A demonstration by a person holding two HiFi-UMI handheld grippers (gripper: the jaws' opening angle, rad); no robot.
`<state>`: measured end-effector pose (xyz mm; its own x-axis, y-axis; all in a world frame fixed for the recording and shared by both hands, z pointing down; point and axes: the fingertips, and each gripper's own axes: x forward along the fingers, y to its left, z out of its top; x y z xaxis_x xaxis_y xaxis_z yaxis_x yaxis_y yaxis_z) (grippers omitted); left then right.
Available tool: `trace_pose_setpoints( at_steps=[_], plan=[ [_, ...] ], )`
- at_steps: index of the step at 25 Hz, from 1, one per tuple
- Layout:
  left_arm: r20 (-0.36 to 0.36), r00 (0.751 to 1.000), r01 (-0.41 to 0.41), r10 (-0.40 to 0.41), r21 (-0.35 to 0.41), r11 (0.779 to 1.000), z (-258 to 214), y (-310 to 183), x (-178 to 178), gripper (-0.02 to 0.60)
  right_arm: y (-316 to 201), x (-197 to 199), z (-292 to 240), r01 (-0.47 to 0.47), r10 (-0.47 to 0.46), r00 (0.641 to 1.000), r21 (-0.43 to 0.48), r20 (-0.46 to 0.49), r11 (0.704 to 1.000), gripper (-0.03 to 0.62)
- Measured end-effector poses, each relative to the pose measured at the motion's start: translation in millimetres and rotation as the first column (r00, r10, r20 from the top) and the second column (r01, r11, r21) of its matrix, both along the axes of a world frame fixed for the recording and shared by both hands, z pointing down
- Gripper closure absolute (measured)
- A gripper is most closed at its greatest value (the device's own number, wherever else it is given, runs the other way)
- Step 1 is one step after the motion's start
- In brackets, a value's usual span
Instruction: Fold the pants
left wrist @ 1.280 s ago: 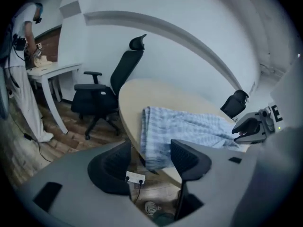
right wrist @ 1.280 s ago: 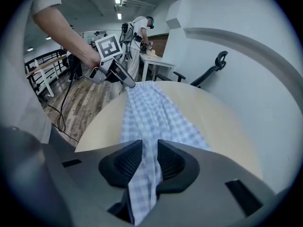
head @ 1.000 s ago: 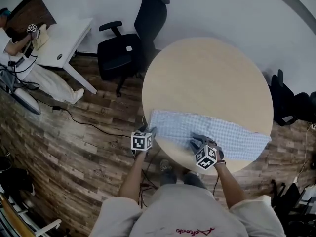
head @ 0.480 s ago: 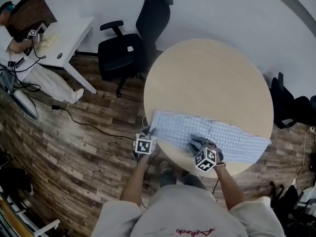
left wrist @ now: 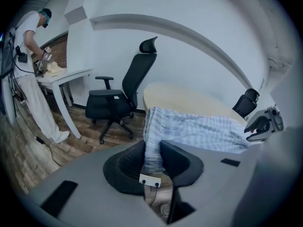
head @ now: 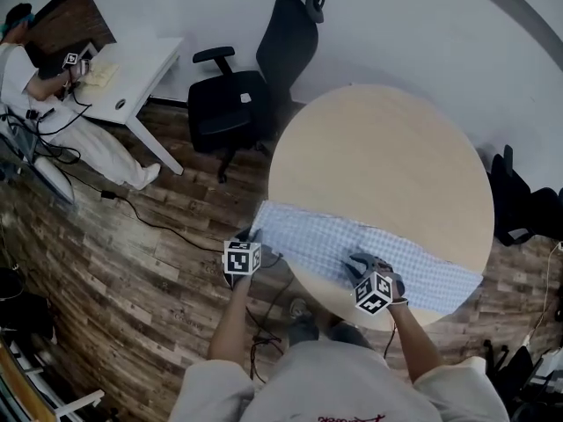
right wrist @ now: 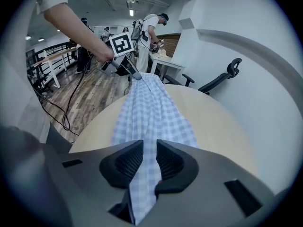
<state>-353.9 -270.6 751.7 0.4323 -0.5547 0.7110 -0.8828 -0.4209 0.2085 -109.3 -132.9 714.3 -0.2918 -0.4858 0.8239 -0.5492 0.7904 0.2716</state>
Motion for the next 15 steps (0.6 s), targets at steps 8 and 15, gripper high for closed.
trace_pose_setpoints(
  at_steps=[8, 15],
  plan=[
    [0.062, 0.998, 0.004, -0.011, 0.108, 0.994, -39, -13, -31, 0.462, -2, -14, -4, 0.014, -0.014, 1.0, 0.017, 0.017, 1.0, 0.496],
    [-0.011, 0.999, -0.04, 0.045, 0.28, 0.959, -106, 0, 16, 0.462, -3, -8, -17, -0.069, 0.064, 0.996, 0.071, 0.067, 0.995, 0.5]
  ],
)
